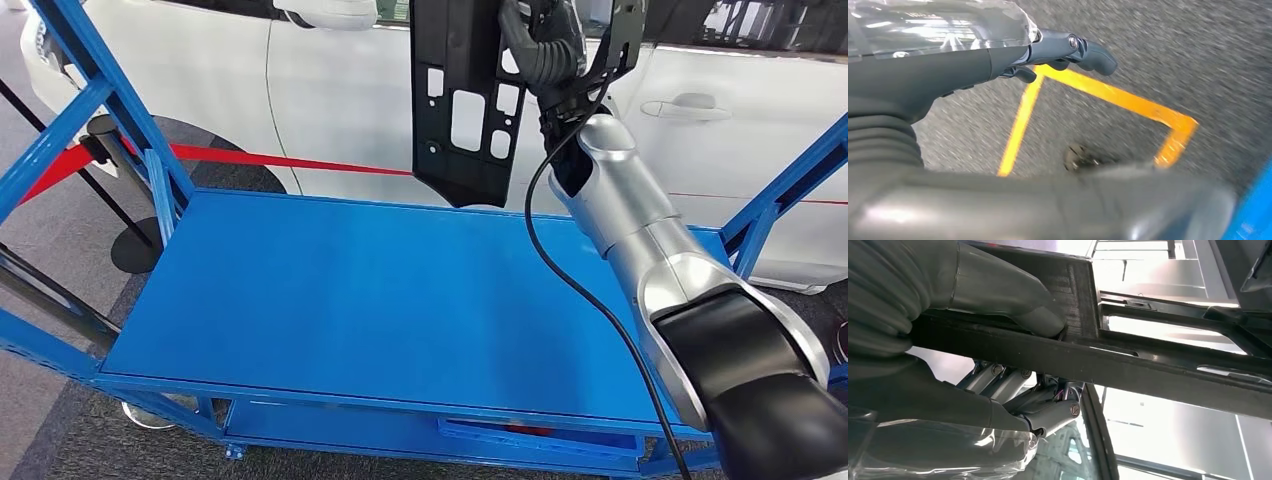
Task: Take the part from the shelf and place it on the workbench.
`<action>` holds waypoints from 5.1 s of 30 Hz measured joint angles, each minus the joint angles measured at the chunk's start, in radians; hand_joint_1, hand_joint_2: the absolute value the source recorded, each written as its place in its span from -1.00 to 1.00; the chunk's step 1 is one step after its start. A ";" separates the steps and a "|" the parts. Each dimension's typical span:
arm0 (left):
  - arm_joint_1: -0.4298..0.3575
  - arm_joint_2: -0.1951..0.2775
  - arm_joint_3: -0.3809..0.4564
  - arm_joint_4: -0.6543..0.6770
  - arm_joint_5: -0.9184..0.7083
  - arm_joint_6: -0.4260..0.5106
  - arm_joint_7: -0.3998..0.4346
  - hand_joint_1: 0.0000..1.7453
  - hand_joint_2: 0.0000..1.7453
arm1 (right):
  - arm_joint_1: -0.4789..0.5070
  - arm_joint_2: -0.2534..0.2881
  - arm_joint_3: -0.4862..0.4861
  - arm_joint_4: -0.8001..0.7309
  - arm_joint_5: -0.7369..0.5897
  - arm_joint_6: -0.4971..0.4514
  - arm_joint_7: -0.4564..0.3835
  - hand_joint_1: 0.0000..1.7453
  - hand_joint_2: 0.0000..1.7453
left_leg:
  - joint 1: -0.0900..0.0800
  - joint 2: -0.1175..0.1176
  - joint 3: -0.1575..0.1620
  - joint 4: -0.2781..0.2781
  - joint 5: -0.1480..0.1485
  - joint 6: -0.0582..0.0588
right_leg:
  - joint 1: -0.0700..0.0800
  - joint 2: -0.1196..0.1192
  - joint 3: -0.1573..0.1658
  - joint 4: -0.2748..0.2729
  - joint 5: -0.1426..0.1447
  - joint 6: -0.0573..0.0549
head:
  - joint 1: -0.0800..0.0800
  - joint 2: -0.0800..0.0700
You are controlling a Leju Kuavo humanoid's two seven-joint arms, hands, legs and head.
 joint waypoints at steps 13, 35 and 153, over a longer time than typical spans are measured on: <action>0.008 -0.003 0.063 -0.001 0.035 -0.095 -0.118 -1.00 -1.00 | 0.183 0.031 0.033 0.016 0.048 -0.015 -0.116 1.00 1.00 | 0.000 0.000 0.000 0.000 0.000 0.000 | 0.001 0.000 0.000 0.000 -0.001 0.001 | 0.000 0.000; 0.016 -0.008 0.055 -0.001 -0.034 -0.052 -0.093 -1.00 1.00 | 0.267 0.059 -0.016 -0.074 0.177 -0.006 -0.110 1.00 1.00 | 0.000 0.000 0.000 0.000 -0.001 -0.001 | 0.001 0.000 0.000 0.000 -0.002 0.000 | 0.000 0.000; -0.050 -0.034 -0.009 -0.006 -0.136 -0.016 -0.019 -1.00 1.00 | 0.299 0.120 -0.203 -0.247 0.260 -0.031 -0.008 1.00 1.00 | 0.005 0.015 -0.042 0.279 -0.200 -0.043 | 0.010 -0.015 -0.155 0.037 0.124 -0.048 | 0.001 0.000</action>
